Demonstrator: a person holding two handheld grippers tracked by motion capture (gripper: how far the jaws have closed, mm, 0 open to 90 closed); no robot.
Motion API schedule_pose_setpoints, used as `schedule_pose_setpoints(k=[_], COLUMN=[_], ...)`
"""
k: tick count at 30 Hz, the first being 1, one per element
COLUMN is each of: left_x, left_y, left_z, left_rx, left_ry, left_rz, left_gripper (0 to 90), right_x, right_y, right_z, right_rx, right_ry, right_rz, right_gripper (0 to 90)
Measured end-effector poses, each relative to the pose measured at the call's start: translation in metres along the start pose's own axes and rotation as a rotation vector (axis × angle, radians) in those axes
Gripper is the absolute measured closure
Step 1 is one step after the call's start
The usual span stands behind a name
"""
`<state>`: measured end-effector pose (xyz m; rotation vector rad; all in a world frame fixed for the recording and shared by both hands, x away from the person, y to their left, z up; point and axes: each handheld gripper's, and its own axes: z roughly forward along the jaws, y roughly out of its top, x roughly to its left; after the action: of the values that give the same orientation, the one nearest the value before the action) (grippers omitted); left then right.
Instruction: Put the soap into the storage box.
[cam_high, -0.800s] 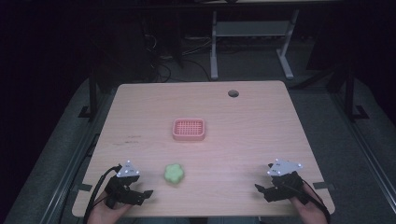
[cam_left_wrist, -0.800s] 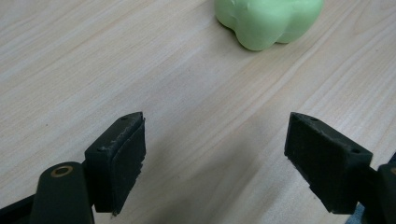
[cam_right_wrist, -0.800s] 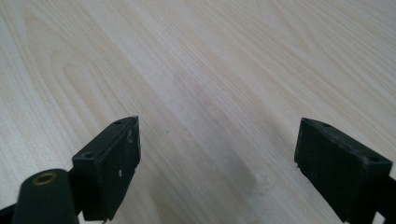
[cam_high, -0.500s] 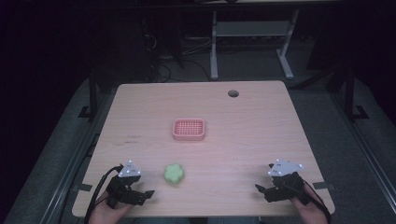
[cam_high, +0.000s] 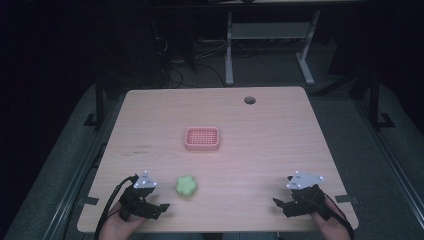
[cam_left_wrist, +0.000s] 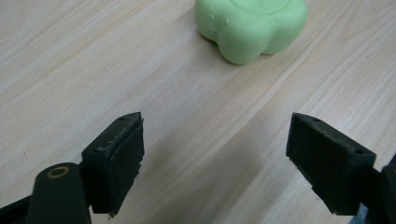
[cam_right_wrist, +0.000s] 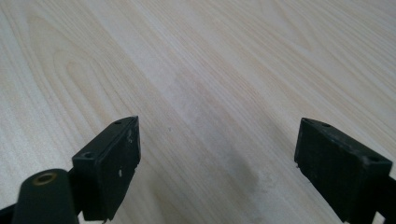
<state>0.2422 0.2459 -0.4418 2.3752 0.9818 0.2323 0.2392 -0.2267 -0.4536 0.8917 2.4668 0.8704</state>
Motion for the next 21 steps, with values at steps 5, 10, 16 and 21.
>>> schedule_pose_setpoints(k=[5, 10, 16, 21], left_x=[-0.001, -0.003, -0.005, -0.008], left_y=[0.004, 0.008, 0.016, 0.025], left_z=[0.001, 0.003, 0.003, 0.007], left_rx=[0.004, 0.018, 0.027, 0.033], left_ry=[-0.009, -0.009, -0.009, -0.009], left_rz=[0.009, 0.023, 0.039, 0.049], left_gripper=[20.4, 20.0, 19.7, 19.7], right_x=[0.0, 0.0, 0.001, 0.001], right_y=[0.0, 0.0, 0.0, 0.0], right_z=[0.0, 0.0, 0.0, 0.001], right_rx=[0.0, -0.001, 0.0, -0.001], right_ry=[0.0, 0.003, 0.006, 0.008], right_rz=[0.002, 0.011, 0.01, 0.005], right_gripper=[13.9, 13.8, 13.8, 13.9])
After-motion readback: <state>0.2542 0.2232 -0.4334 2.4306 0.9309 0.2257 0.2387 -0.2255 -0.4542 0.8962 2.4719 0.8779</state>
